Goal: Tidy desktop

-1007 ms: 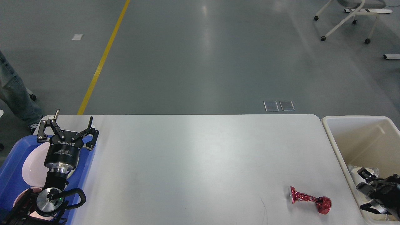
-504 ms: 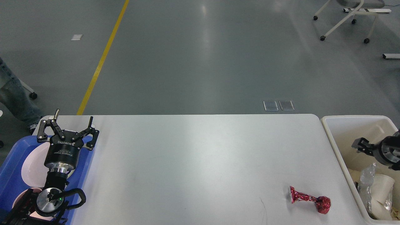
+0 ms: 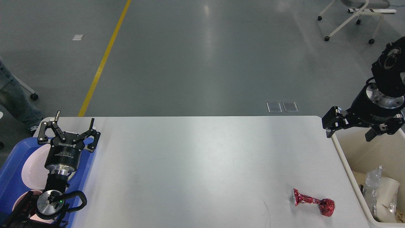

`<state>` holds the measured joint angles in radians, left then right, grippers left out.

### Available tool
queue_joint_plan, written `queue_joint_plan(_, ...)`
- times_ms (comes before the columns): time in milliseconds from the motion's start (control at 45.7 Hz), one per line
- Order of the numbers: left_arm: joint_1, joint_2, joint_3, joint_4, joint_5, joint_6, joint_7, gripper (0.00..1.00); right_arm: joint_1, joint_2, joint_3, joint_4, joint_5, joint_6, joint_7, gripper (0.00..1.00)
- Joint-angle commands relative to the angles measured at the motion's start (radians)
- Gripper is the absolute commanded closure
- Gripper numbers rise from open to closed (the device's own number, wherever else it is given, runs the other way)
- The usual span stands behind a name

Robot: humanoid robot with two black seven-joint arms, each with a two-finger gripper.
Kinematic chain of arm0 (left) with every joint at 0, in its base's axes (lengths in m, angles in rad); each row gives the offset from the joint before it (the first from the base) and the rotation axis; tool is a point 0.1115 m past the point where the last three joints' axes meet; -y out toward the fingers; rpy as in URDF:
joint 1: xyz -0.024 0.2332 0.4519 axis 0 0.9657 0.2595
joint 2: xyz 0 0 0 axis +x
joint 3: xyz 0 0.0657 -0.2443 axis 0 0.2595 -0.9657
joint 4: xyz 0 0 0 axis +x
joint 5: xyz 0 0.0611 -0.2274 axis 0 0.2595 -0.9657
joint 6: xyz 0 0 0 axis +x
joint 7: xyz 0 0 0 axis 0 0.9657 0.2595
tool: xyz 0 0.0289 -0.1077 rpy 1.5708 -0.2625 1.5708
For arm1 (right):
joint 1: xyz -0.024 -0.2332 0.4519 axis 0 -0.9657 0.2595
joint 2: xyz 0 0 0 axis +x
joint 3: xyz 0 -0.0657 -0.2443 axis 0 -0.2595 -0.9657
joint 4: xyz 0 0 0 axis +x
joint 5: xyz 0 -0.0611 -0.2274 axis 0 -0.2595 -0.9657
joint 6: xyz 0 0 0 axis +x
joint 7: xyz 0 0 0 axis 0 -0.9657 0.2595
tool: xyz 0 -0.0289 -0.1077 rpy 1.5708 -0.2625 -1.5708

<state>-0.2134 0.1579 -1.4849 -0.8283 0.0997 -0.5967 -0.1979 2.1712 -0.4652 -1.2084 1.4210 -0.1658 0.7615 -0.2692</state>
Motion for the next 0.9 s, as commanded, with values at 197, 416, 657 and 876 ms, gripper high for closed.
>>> queue_joint_plan(197, 0.0, 0.0, 0.0, 0.0, 0.0, 0.0, 0.0, 0.03, 0.329, 0.074, -0.019, 0.269, 0.109, 0.001, -0.001, 0.0)
queue_joint_plan(416, 0.0, 0.0, 0.0, 0.0, 0.0, 0.0, 0.0, 0.03, 0.325, 0.069, -0.02, 0.271, 0.111, -0.011, -0.001, 0.0)
queue_joint_plan(657, 0.0, 0.0, 0.0, 0.0, 0.0, 0.0, 0.0, 0.03, 0.243, 0.048, -0.034, 0.263, 0.239, -0.07, -0.002, 0.03)
queue_joint_plan(876, 0.0, 0.0, 0.0, 0.0, 0.0, 0.0, 0.0, 0.03, 0.194, 0.04, -0.151, 0.26, 0.514, -0.274, -0.002, 0.03)
